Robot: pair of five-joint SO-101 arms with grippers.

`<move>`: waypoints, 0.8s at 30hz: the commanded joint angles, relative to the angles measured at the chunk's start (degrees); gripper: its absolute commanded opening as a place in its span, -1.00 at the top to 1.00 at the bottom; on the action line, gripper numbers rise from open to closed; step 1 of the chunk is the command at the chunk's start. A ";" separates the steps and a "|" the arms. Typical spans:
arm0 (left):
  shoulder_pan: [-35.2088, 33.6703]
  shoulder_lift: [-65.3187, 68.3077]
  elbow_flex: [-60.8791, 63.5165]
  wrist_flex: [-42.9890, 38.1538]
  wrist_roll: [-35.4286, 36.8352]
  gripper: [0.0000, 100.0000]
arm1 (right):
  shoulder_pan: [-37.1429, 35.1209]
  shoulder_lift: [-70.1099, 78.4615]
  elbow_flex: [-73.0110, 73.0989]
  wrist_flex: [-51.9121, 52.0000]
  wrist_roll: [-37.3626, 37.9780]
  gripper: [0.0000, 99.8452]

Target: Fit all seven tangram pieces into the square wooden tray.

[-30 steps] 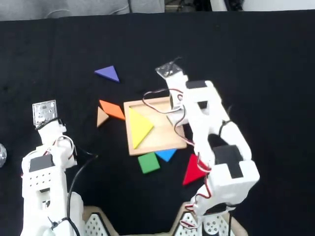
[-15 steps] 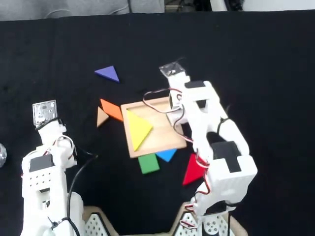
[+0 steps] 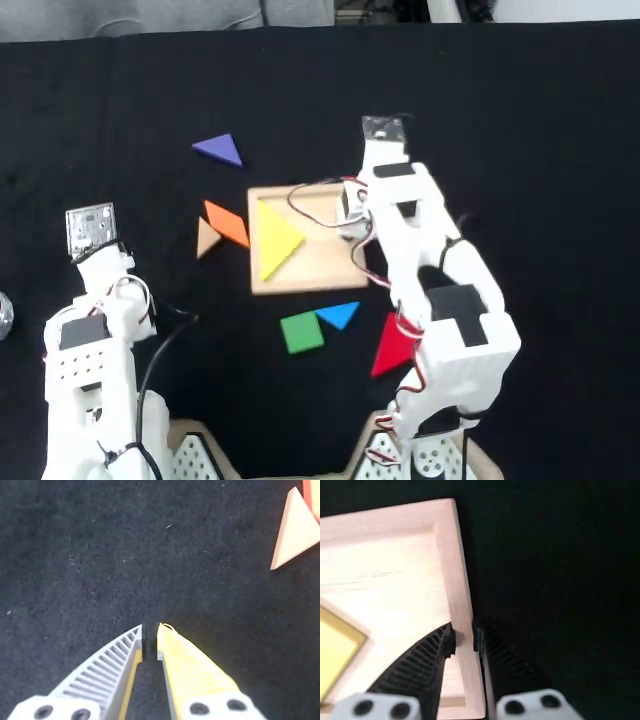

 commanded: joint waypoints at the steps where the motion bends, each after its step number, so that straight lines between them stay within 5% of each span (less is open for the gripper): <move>1: -0.04 -0.79 -0.22 -1.32 0.26 0.85 | 2.20 -0.57 -1.54 -1.76 -2.64 0.98; 8: -0.04 -0.79 -0.22 -1.41 0.35 0.85 | 1.14 -0.57 -1.54 -1.41 -2.02 0.98; 24: -0.04 -0.79 -0.22 -1.41 0.26 0.85 | -0.09 -0.57 -1.80 2.64 15.03 0.98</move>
